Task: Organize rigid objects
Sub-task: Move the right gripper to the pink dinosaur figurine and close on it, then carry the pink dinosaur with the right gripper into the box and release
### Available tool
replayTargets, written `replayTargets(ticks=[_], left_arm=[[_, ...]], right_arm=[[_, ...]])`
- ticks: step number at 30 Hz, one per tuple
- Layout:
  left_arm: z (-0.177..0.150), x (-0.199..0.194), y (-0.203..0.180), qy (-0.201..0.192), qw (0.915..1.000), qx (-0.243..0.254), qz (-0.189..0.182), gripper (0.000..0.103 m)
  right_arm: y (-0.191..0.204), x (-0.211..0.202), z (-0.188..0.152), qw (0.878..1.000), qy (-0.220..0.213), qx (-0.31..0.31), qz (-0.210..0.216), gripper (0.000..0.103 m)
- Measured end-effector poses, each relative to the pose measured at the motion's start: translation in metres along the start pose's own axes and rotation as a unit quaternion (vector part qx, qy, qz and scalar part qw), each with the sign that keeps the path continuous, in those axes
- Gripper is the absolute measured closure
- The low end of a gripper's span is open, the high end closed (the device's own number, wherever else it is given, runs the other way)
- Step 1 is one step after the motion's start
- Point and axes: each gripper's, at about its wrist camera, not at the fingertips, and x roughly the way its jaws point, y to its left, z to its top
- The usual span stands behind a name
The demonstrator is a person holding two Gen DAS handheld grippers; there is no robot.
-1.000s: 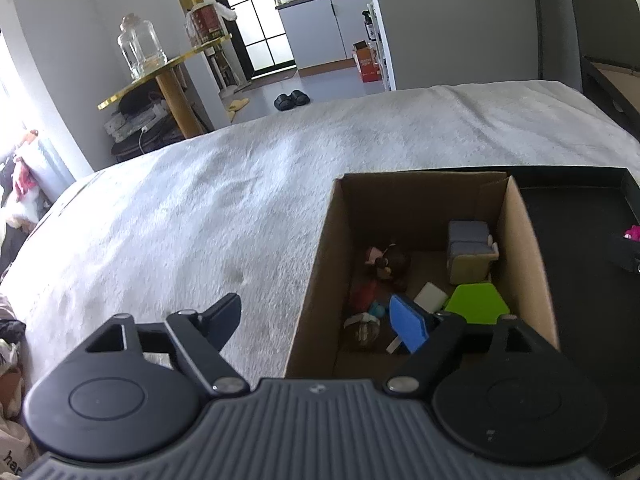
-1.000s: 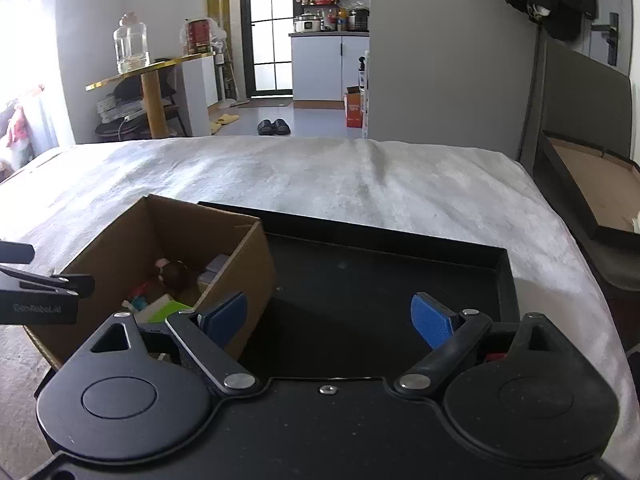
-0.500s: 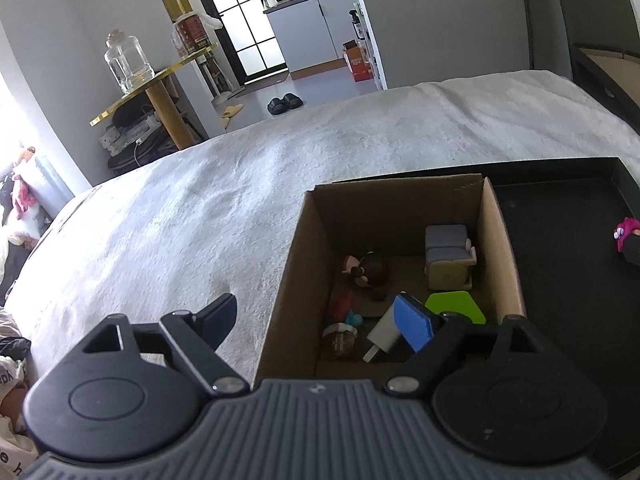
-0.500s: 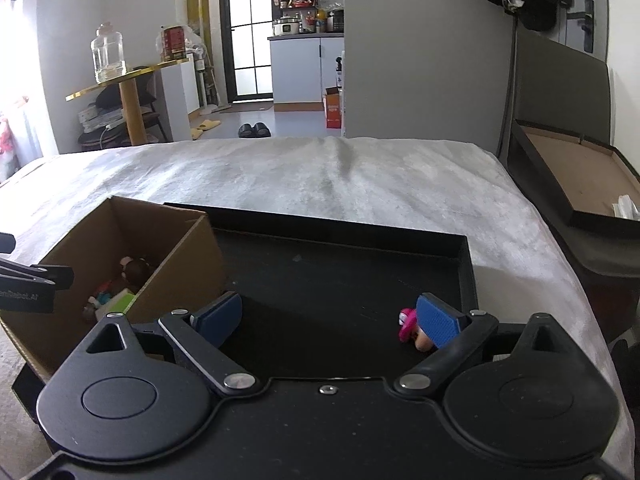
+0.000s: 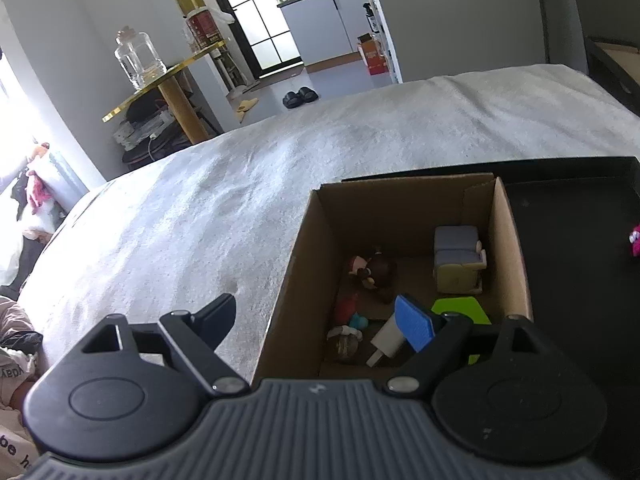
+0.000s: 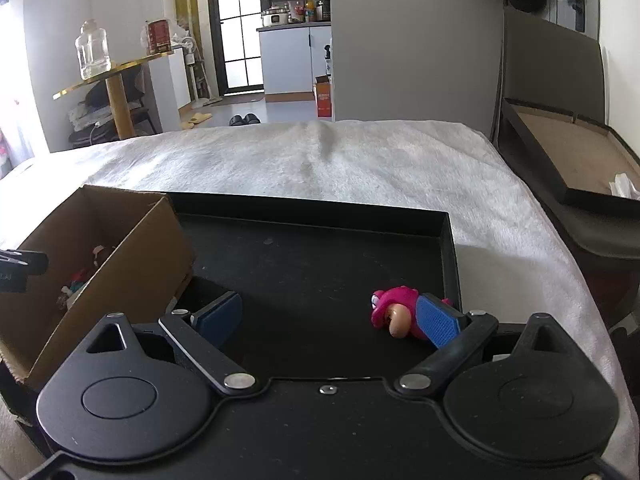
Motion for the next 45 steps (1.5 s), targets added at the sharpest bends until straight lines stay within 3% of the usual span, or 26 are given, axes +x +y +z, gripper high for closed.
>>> replayTargets(ticks=[7,14,19,23,24,27,30,37,45], left_arm=[[-0.001,0.004,-0.006,0.007,1.0,0.002,-0.003,0.017],[0.0,0.009,-0.01,0.012,0.9999,0.002,-0.003,0.017],[-0.001,0.008,-0.009,0.012,0.9999,0.0,-0.005,0.017],[-0.001,0.007,-0.007,0.012,0.9999,-0.005,-0.003,0.017],[-0.001,0.007,-0.008,0.011,0.9999,-0.003,-0.003,0.017],[-0.001,0.005,-0.009,0.008,1.0,0.003,-0.001,0.017],[-0.002,0.005,-0.009,0.01,0.9999,0.002,-0.001,0.017],[-0.002,0.0,-0.009,0.005,1.0,0.002,-0.006,0.017],[-0.004,0.0,0.002,0.004,0.9998,-0.017,-0.011,0.017]], right_arm=[[-0.007,0.011,-0.003,1.0,0.008,-0.009,0.003,0.018],[-0.015,0.029,-0.001,0.999,0.016,-0.015,-0.03,0.023],[-0.025,0.052,0.001,0.998,0.033,-0.034,-0.03,0.033],[-0.025,0.067,0.001,0.996,0.044,-0.064,-0.037,0.034],[-0.025,0.069,-0.001,0.996,0.05,-0.069,-0.039,0.036],[-0.026,0.075,-0.009,0.993,0.091,-0.072,-0.036,0.06],[-0.027,0.067,-0.015,0.993,0.098,-0.06,-0.032,0.066],[-0.016,0.048,-0.025,0.992,0.105,-0.059,-0.026,0.066],[-0.004,0.037,-0.009,0.994,0.088,-0.066,-0.028,0.066]])
